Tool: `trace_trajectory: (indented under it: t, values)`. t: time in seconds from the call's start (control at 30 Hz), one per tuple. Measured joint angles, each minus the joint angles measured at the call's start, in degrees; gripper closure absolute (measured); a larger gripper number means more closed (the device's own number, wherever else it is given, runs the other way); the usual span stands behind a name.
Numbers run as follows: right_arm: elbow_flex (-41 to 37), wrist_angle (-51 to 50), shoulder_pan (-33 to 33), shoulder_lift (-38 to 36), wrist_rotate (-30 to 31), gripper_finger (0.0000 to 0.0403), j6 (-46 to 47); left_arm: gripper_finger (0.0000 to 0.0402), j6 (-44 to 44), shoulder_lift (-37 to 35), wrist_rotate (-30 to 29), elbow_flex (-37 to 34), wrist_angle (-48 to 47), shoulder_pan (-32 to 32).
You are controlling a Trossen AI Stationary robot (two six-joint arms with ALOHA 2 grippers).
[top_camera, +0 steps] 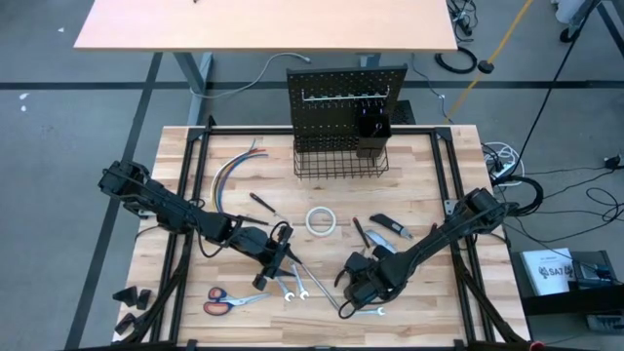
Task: Hang tools onto peg board
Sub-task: Put the wrench into the black bin on the peg board
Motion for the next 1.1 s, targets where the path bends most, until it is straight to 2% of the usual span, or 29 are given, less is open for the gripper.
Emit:
trace_trajectory:
  t: [0.27, 0.33, 0.47, 0.8, 0.97, 1.1]
  values:
    - [0.3, 1.9, 0.3, 4.7, -0.1, 0.0298, 0.5, 0.0224, 0.0, 0.0, 0.0, 0.0, -0.1, 0.0]
    - [0.5, 1.5, 0.3, 5.5, -0.2, 0.0315, 1.1, 0.0224, 0.0, 0.0, 0.0, 0.0, -0.2, 0.0]
    - [0.5, 1.0, 0.3, 5.6, -0.6, 0.0375, 2.0, 0.0224, 0.0, 0.0, 0.0, 0.0, -0.1, 0.0]
    - [1.3, -1.7, 0.2, 2.2, -1.1, 0.0377, 1.9, 0.0224, 0.0, 0.0, 0.0, 0.0, -0.2, 0.0]
    - [2.0, -3.8, 0.3, -2.3, -0.2, 0.0377, 1.6, 0.0224, 0.0, 0.0, 0.0, 0.0, -0.4, 0.0]
    - [1.9, -4.7, 0.3, -6.1, 4.5, 0.0377, 0.4, 0.0224, 0.0, 0.0, 0.0, 0.0, -0.4, 0.0]
